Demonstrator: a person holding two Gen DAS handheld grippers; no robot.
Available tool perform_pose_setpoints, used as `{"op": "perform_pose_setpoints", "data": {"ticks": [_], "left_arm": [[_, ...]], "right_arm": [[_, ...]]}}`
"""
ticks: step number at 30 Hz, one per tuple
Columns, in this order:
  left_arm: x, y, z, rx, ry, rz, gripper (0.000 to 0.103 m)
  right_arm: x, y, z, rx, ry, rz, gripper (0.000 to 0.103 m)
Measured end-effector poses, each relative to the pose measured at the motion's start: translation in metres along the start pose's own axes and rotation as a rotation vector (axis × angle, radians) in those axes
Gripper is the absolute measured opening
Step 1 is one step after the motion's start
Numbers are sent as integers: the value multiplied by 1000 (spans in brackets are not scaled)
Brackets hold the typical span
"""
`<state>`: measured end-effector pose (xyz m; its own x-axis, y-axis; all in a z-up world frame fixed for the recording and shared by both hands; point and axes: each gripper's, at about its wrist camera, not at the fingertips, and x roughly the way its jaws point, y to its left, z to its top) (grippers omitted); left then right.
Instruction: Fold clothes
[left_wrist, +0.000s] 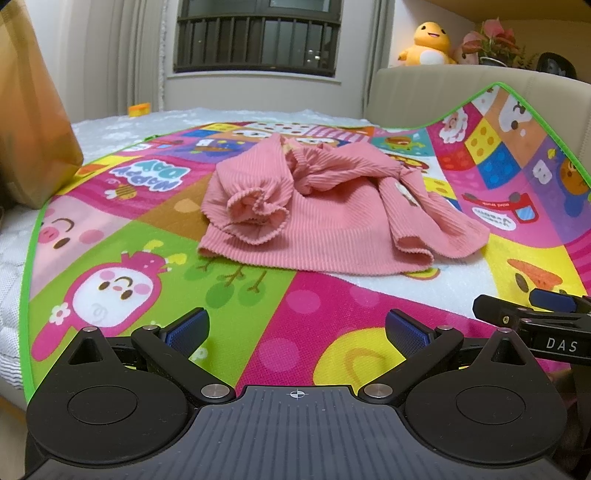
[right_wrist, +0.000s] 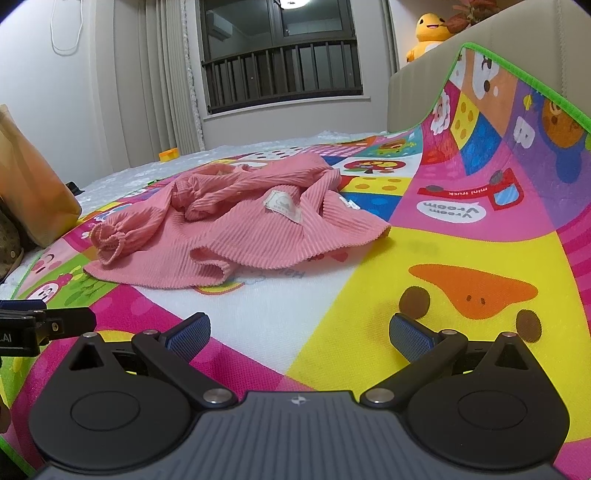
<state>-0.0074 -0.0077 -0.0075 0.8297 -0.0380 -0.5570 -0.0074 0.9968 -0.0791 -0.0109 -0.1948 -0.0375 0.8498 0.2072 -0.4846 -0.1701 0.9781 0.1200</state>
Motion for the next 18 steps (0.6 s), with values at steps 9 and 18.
{"op": "perform_pose_setpoints", "data": {"ticks": [9,18], "left_arm": [[6,-1,0,12,2,9,103],[29,18,33,-78,29,-128,103]], "right_arm": [[3,-3,5,7,11,12,103],[27,-38,47,235,96,138,103]]}}
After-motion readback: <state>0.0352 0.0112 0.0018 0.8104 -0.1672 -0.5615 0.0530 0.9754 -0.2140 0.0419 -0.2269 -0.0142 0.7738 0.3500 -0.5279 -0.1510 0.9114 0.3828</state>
